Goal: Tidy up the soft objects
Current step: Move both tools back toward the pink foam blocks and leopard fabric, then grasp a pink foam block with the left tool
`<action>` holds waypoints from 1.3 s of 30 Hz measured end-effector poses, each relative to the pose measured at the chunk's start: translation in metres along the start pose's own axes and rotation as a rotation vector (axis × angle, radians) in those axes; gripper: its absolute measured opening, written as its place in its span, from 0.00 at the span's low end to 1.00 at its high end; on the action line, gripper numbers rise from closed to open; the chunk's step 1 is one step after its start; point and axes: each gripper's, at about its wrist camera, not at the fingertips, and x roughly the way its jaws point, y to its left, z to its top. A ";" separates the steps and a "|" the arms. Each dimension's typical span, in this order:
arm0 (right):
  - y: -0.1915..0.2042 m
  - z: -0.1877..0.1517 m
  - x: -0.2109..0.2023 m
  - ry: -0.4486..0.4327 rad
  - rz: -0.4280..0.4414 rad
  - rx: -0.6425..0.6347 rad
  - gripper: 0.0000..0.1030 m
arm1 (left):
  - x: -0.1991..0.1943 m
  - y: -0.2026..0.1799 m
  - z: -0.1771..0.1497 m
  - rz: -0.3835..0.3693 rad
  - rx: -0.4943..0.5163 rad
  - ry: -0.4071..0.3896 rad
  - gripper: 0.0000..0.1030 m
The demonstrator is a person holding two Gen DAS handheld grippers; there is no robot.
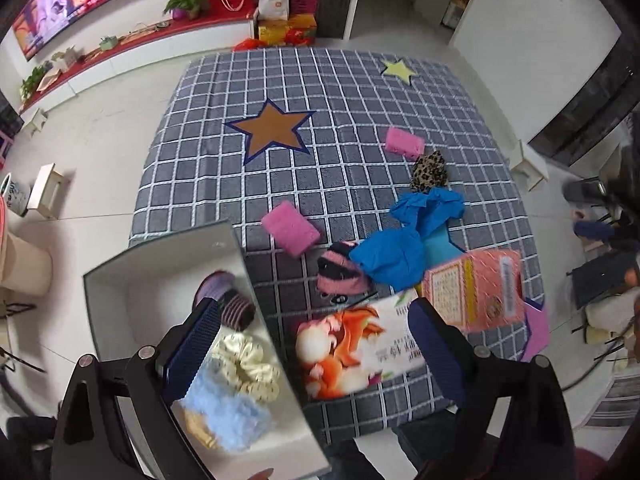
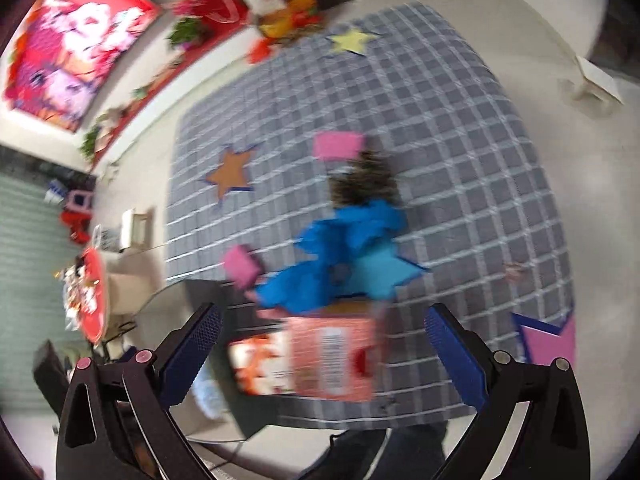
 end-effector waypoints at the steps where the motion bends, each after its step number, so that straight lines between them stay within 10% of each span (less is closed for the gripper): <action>1: -0.011 0.002 0.004 0.014 -0.016 0.015 0.99 | 0.010 -0.003 0.007 0.002 -0.007 0.021 0.93; 16: -0.052 0.054 0.098 0.201 -0.109 -0.011 0.99 | 0.179 0.017 0.089 0.110 -0.297 0.316 0.93; 27: -0.007 0.128 0.183 0.251 -0.115 -0.125 0.99 | 0.216 0.017 0.107 0.250 -0.285 0.327 0.93; 39: -0.001 0.131 0.261 0.329 -0.260 -0.282 1.00 | 0.250 0.003 0.110 0.293 -0.359 0.390 0.96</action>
